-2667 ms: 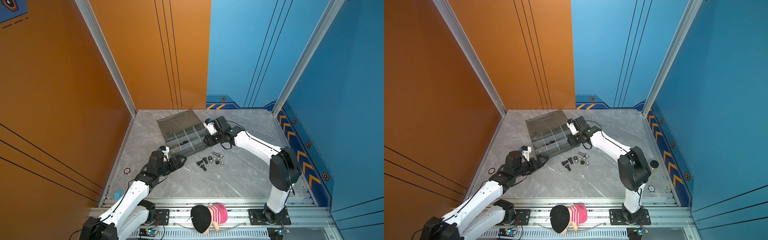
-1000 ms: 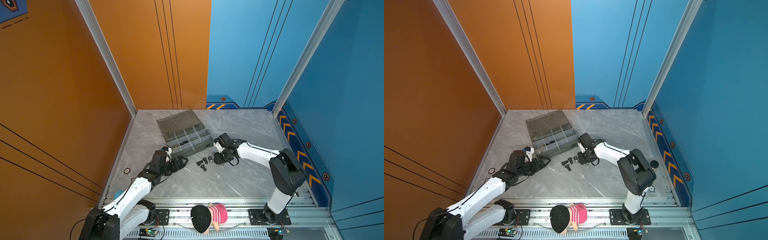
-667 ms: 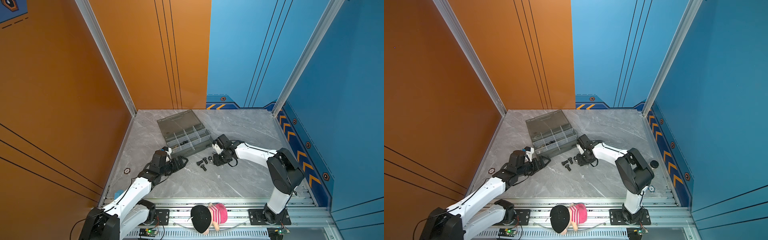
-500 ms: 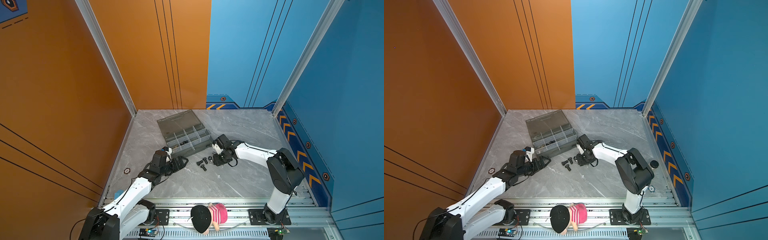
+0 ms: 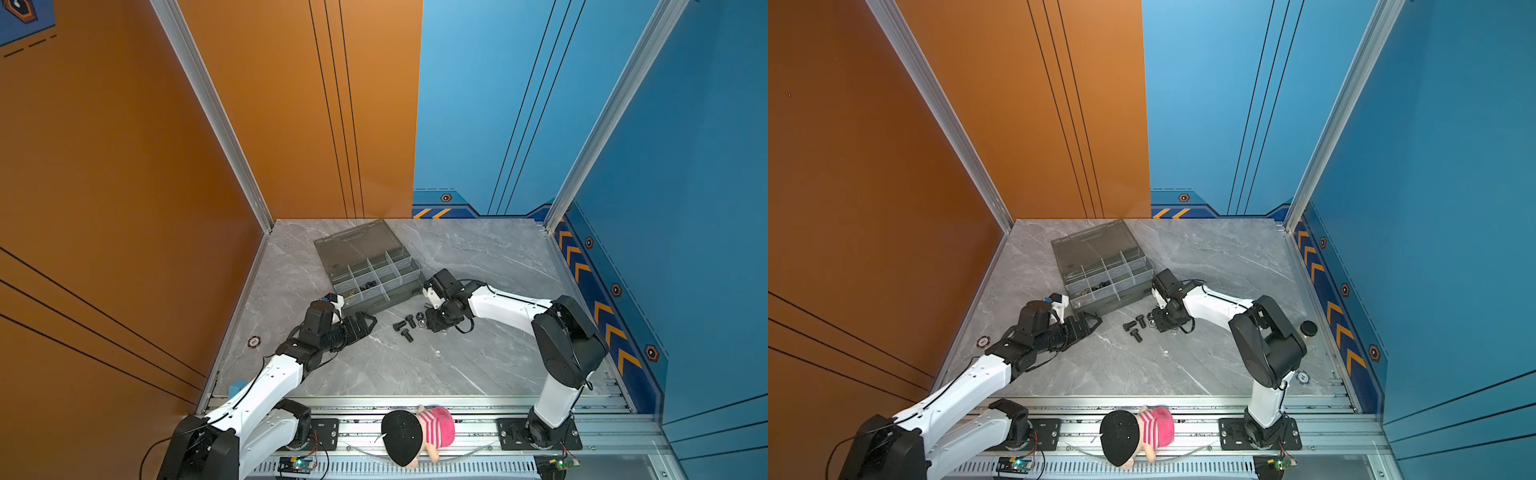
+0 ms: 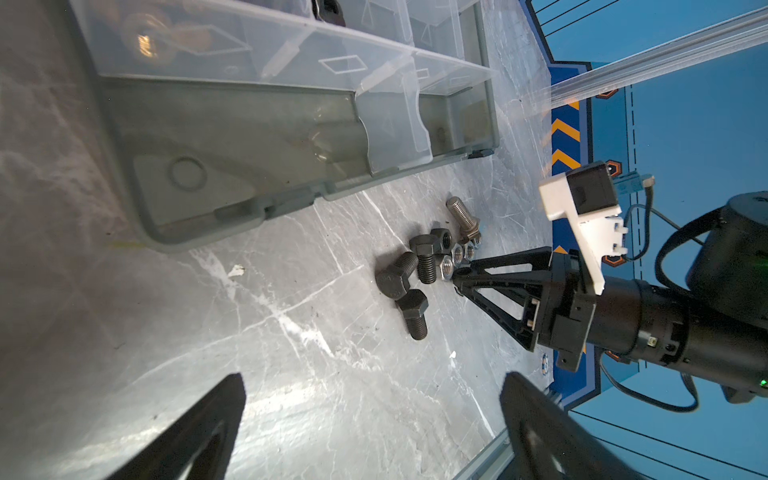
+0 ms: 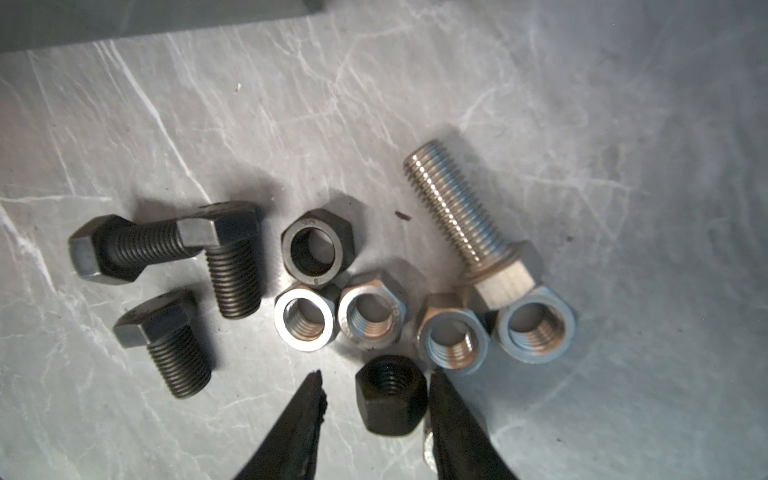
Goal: Sort the screws and nuts into containers
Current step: 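Move the right gripper back to the pile and lower onto another black hex nut, then close the right gripper on the black hex nut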
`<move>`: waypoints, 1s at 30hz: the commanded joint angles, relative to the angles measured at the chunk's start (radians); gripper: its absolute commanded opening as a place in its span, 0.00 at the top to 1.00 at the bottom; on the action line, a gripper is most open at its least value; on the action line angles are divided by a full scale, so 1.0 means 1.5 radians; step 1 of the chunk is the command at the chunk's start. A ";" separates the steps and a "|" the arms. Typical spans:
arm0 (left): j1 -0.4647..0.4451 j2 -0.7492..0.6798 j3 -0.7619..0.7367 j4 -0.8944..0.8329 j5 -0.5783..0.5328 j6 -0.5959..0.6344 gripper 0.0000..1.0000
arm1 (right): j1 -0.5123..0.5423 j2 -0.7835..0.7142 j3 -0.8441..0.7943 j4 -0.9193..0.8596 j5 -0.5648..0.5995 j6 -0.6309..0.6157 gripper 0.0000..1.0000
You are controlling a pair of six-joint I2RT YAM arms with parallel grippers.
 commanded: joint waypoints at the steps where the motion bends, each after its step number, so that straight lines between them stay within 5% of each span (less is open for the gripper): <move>1: -0.004 0.003 0.008 0.006 -0.005 0.007 0.02 | 0.004 0.029 -0.001 -0.044 0.028 -0.016 0.56; 30: -0.004 0.003 0.000 0.013 -0.005 0.007 0.02 | 0.016 0.054 0.010 -0.039 0.042 0.002 0.67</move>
